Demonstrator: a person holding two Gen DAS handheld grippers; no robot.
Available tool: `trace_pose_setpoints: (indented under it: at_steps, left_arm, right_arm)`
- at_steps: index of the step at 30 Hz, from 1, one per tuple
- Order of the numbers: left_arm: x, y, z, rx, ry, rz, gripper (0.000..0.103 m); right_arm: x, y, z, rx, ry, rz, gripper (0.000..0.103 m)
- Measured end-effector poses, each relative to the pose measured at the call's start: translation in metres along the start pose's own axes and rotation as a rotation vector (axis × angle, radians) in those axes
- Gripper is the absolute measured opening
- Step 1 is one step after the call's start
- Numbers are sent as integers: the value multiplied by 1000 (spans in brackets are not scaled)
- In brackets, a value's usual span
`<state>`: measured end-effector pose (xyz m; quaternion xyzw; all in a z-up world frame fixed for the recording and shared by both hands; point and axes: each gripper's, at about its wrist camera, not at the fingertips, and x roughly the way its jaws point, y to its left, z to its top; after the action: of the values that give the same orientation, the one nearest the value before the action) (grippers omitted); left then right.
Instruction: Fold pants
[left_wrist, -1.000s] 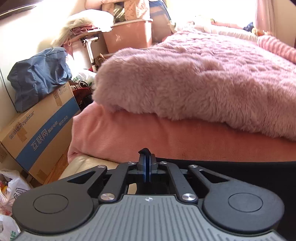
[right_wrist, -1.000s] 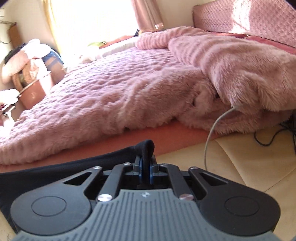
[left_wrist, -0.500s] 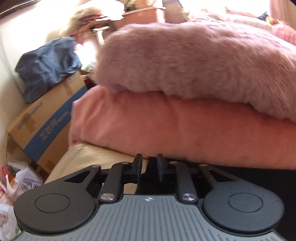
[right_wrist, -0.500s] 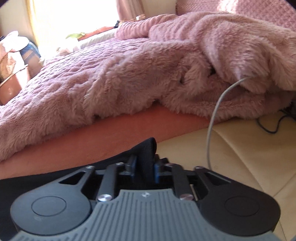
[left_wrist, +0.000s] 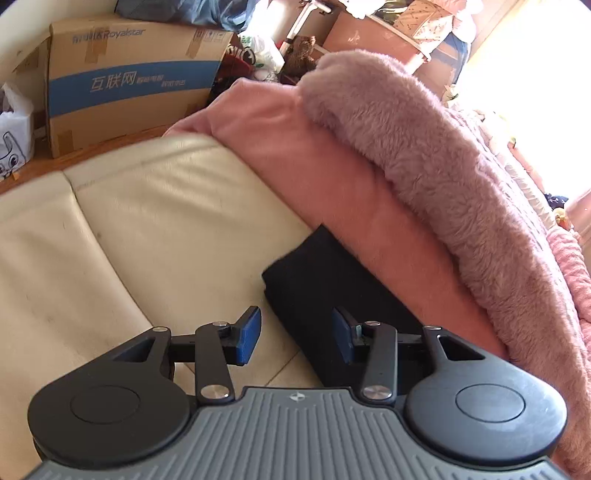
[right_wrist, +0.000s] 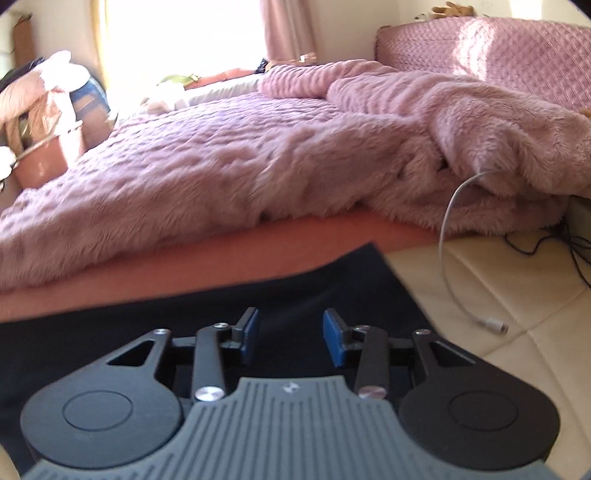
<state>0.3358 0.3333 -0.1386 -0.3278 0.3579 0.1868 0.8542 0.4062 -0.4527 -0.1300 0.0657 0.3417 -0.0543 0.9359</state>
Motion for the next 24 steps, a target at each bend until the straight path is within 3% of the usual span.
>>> trace_pose_setpoints:
  at_steps: [5,7,9,11,18,24]
  left_arm:
    - [10,-13,-7,22,-93,43,51]
    - [14,-22,-9,65,-115,79,43]
    - [19,-32,-10,108,-125,139,22]
    - [19,-36,-7,111,-118,147,8]
    - [-15,-74,-8,212,-177,156,6]
    - [-34,-114,-15,290,-196,193,6]
  right_arm:
    - [-2,0,-17,19,-28,-33,36]
    - [-4,-4,-18,18,-37,-29,35]
    - [-9,-8,-17,-7,-52,-26,36]
    - [-17,-15,-15,-20,-68,3,35]
    - [-56,-51,-13,-187,-108,49,36]
    - [-83,-113,-44,-224,-72,-37,36]
